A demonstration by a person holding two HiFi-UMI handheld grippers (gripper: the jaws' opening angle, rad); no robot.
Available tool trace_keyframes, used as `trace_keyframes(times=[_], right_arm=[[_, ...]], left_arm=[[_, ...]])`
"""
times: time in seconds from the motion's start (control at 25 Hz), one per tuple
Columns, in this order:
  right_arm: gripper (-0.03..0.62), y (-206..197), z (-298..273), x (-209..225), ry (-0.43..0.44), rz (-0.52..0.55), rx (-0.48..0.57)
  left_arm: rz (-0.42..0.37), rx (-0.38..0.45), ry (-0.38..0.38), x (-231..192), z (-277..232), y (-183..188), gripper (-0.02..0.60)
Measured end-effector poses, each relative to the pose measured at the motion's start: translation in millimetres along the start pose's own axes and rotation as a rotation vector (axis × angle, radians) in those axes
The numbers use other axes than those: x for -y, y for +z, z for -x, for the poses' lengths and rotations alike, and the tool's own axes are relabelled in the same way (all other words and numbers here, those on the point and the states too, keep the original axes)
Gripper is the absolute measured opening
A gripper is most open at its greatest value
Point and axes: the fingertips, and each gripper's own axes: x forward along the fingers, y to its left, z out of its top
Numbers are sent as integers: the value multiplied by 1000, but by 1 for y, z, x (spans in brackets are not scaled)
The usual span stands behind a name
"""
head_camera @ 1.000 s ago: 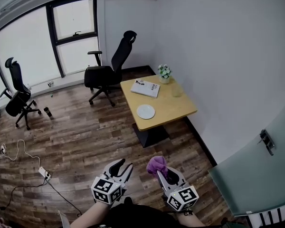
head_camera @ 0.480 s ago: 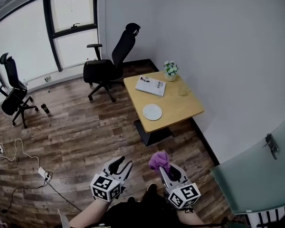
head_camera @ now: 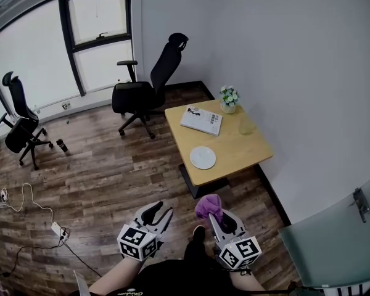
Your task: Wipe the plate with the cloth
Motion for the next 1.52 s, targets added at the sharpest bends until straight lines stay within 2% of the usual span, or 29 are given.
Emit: trace_keyframes(times=[0.2, 0.64, 0.8, 1.0, 1.2, 1.52], right_arm=[[95, 21, -34, 47, 23, -5, 6], [95, 89, -111, 189, 92, 34, 39], [95, 95, -130, 229, 100, 30, 38], [95, 99, -159, 245, 127, 27, 26], [95, 99, -185, 249, 120, 31, 20], [95, 104, -221, 231, 101, 30, 19]], left_arm=[[-14, 2, 13, -12, -58, 26, 150], [-86, 48, 29, -19, -231, 108, 150], [-95, 61, 42, -24, -272, 117, 150], [-58, 48, 66, -40, -293, 118, 150], [-43, 49, 69, -62, -304, 117, 150], [-47, 68, 32, -97, -307, 138, 149]])
